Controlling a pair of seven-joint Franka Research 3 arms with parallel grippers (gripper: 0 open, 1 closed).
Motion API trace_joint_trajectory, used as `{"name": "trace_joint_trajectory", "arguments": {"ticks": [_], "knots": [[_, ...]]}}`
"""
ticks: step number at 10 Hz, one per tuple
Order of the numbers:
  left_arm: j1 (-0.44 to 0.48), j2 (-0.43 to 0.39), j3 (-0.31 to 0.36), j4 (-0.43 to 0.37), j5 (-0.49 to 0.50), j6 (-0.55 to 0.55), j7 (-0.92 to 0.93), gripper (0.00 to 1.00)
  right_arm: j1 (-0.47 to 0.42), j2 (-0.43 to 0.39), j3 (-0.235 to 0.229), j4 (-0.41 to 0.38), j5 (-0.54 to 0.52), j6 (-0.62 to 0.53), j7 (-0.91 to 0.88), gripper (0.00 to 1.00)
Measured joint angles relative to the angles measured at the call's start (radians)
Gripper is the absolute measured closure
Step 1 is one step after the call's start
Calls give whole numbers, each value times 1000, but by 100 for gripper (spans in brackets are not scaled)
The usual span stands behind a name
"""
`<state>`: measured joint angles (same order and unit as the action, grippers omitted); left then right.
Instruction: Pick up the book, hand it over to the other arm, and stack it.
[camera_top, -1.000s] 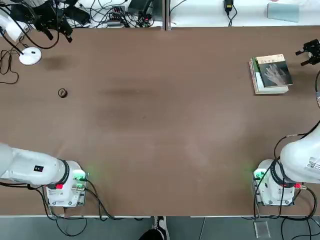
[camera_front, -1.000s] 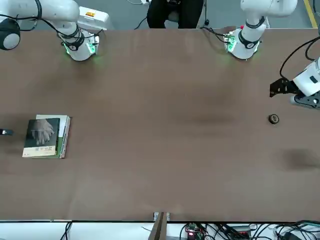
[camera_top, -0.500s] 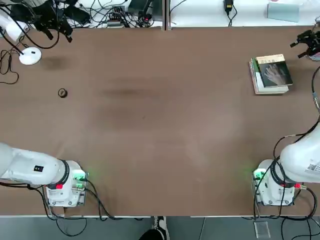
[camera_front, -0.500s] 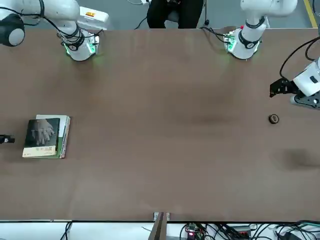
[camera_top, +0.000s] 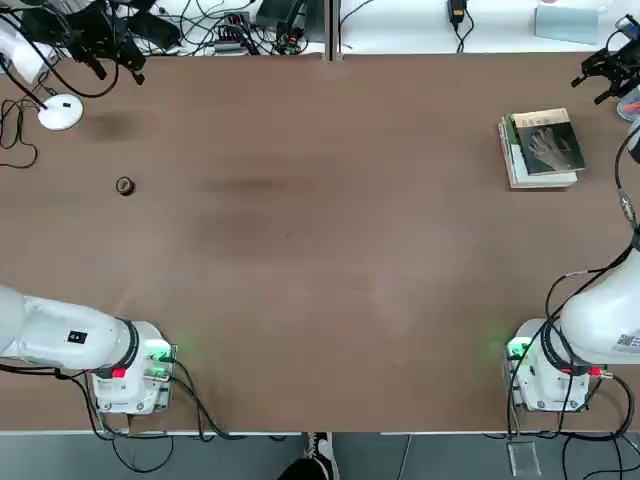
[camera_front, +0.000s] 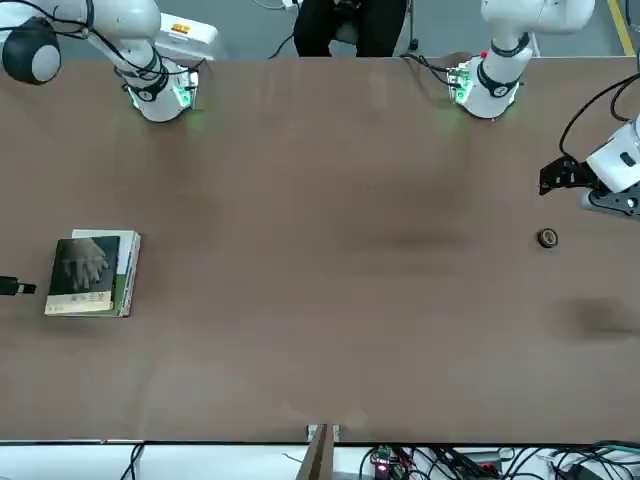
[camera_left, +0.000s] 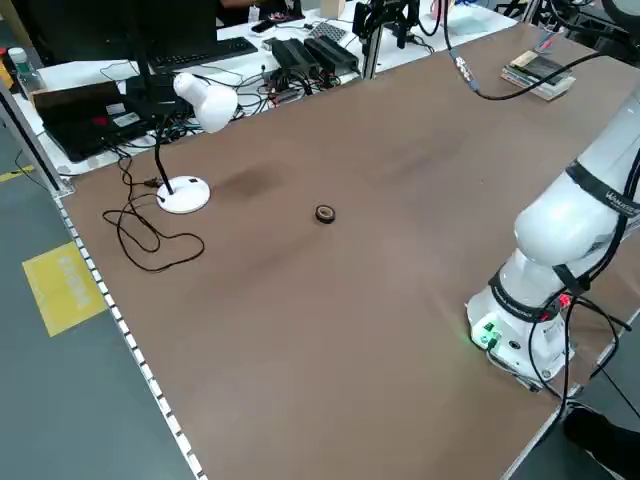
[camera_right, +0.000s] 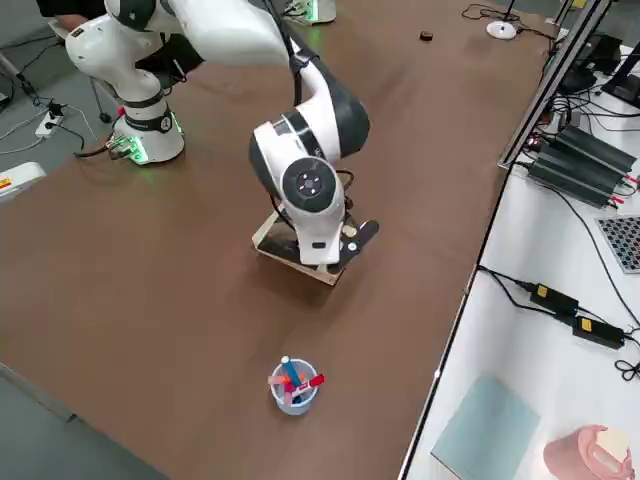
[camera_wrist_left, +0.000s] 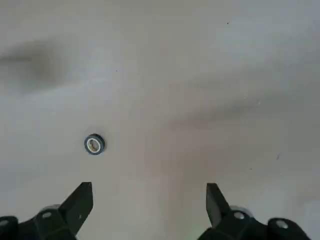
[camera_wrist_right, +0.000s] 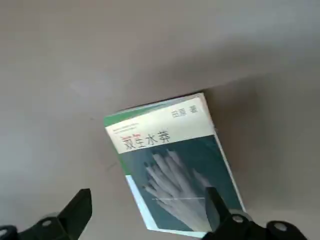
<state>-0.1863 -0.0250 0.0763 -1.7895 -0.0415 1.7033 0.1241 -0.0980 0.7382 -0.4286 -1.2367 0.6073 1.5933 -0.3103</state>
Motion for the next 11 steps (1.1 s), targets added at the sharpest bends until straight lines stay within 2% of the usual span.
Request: {"name": "trace_joint_trajectory", "arguments": {"ticks": [3,8,10,11], "knots": [[-1,0,-2,0,17,3,1,0,26,-30,0,0,-87,22,44,0],[-2,1,-31,17,51,3,-2,0,61,-66,1,-4,-128,42,94,0],[-2,7,-31,41,52,-8,-2,0,88,-94,22,-4,-179,45,167,0],[-2,11,-31,55,52,-17,-2,0,106,-116,51,-5,-213,45,227,0]]}}
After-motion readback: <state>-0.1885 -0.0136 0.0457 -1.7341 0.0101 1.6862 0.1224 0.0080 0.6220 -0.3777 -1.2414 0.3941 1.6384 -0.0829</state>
